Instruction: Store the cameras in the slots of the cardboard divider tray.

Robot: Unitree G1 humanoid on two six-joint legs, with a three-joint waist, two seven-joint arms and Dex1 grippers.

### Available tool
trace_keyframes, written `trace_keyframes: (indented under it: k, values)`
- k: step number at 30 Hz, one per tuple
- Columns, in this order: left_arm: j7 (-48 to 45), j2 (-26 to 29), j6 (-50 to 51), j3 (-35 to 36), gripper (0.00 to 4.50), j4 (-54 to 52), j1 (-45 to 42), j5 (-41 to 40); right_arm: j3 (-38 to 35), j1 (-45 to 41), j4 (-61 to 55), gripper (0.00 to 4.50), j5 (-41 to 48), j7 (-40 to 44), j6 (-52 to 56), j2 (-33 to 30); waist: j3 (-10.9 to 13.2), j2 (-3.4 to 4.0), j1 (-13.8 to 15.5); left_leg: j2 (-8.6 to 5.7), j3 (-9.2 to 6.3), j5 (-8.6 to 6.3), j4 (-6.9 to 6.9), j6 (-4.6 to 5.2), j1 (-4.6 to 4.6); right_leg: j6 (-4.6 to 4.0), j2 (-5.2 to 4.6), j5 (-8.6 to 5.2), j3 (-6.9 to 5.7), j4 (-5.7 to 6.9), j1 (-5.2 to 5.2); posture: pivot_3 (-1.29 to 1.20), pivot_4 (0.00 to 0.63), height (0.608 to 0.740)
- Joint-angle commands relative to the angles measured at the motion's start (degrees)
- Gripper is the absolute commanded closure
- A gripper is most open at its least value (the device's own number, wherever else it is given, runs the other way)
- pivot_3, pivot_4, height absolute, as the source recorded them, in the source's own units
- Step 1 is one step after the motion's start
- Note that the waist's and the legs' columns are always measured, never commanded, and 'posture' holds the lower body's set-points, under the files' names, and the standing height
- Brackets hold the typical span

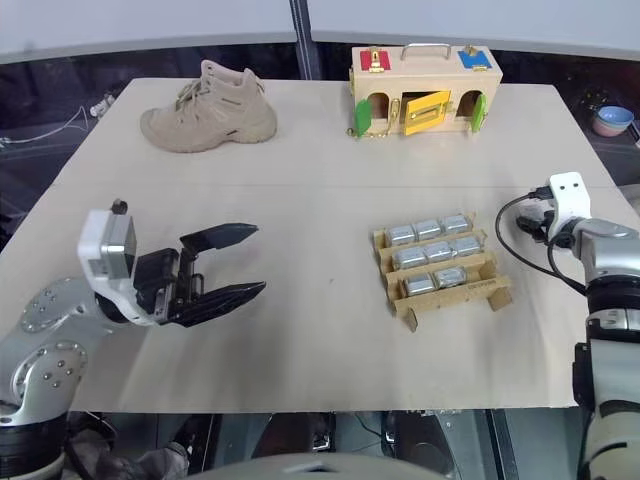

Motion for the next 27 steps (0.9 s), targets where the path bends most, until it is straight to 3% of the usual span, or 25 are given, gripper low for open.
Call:
trace_keyframes:
  k: [1, 5, 8, 12, 17, 27]
  values:
    - [8.5, -1.5, 4.4, 0.9, 0.0, -1.2, -3.6, -5.3, -0.6, 4.9, -11.0, 2.45, -1.6, 1.5, -6.3, -3.2, 0.0, 0.03, 0.2, 0.0, -0.01, 0.0, -0.01, 0.0, -0.01, 0.0, 0.0, 0.0, -0.01, 0.0, 0.0, 0.0, 0.15, 0.74]
    - [22.1, -0.9, 14.7, -1.6, 0.0, -1.3, -9.3, -9.6, -1.5, 15.6, -34.3, 2.45, -1.5, 6.6, -15.8, -7.0, 0.1, 0.25, 0.6, 0.0, -0.06, 0.0, -0.05, 0.0, -0.13, 0.01, 0.0, -0.01, -0.02, -0.02, -0.12, 0.0, 0.15, 0.74]
    - [29.1, -2.5, 22.5, -4.2, 0.0, 1.9, -16.2, -20.1, -0.2, 23.2, -55.6, 2.45, -0.9, 11.2, -18.1, -9.6, 0.2, 0.3, 0.4, 0.02, -0.05, 0.0, -0.1, -0.02, -0.1, 0.1, 0.02, -0.05, 0.01, -0.02, -0.15, 0.0, 0.15, 0.74]
    - [36.9, -7.3, 27.5, -9.0, 0.0, 6.5, -24.3, -24.1, 4.4, 24.5, -70.3, 2.45, -1.7, 11.2, -16.4, -7.7, 0.2, 0.19, 0.2, 0.01, -0.08, 0.0, -0.07, -0.03, -0.03, 0.25, 0.01, -0.12, -0.01, 0.0, -0.05, 0.0, 0.15, 0.74]
    - [46.5, -12.0, 34.8, -13.7, 0.0, 13.2, -32.9, -26.5, 11.0, 21.9, -76.2, 2.45, -6.1, 11.4, -17.7, -5.7, 0.3, 0.02, 0.8, -0.05, -0.1, 0.01, 0.07, -0.02, -0.02, 0.3, 0.01, -0.09, -0.03, 0.0, 0.01, 0.0, 0.15, 0.74]
    - [42.0, -14.4, 38.3, -16.1, 0.0, 17.0, -37.0, -23.2, 14.0, 17.3, -79.7, 2.45, -7.0, 12.3, -14.9, -1.9, 0.3, -0.01, 1.3, -0.04, -0.12, 0.02, 0.06, -0.03, -0.05, 0.05, 0.03, 0.03, -0.08, -0.03, 0.0, 0.0, 0.15, 0.74]
